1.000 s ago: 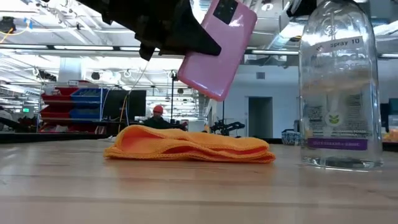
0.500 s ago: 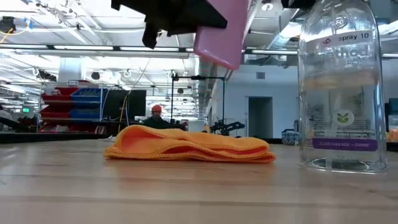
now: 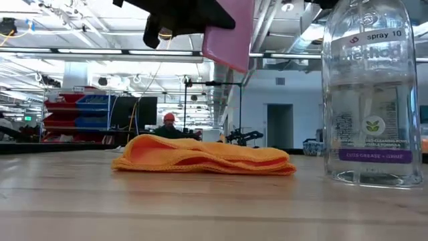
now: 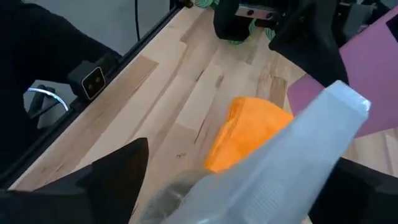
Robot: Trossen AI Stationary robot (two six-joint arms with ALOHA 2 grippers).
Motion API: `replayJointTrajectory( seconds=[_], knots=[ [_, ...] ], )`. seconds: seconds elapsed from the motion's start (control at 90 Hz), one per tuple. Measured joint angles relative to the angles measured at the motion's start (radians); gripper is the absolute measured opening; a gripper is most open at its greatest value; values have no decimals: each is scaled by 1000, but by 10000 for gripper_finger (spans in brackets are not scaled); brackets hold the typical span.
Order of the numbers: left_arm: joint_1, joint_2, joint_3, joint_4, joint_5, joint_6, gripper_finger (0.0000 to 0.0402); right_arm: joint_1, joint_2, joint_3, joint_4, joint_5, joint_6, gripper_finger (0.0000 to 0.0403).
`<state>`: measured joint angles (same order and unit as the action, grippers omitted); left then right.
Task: Apply microfiber cloth
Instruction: Spray the back of the pink cellphone with the spray bottle
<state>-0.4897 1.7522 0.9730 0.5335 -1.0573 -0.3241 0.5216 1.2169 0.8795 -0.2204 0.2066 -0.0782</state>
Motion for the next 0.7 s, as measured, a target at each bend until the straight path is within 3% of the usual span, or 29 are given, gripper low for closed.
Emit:
replayJointTrajectory(
  seconds=[0.233, 0.489, 0.7],
  knots=[
    [-1, 0, 0, -2, 0, -1, 2, 9, 0, 0, -7, 34, 51, 314],
    [-23, 0, 0, 42, -32, 48, 2, 9, 0, 0, 36, 49, 49, 311],
    [-26, 0, 0, 33, -32, 52, 3, 7, -1, 0, 43, -53, -55, 311]
  ],
)
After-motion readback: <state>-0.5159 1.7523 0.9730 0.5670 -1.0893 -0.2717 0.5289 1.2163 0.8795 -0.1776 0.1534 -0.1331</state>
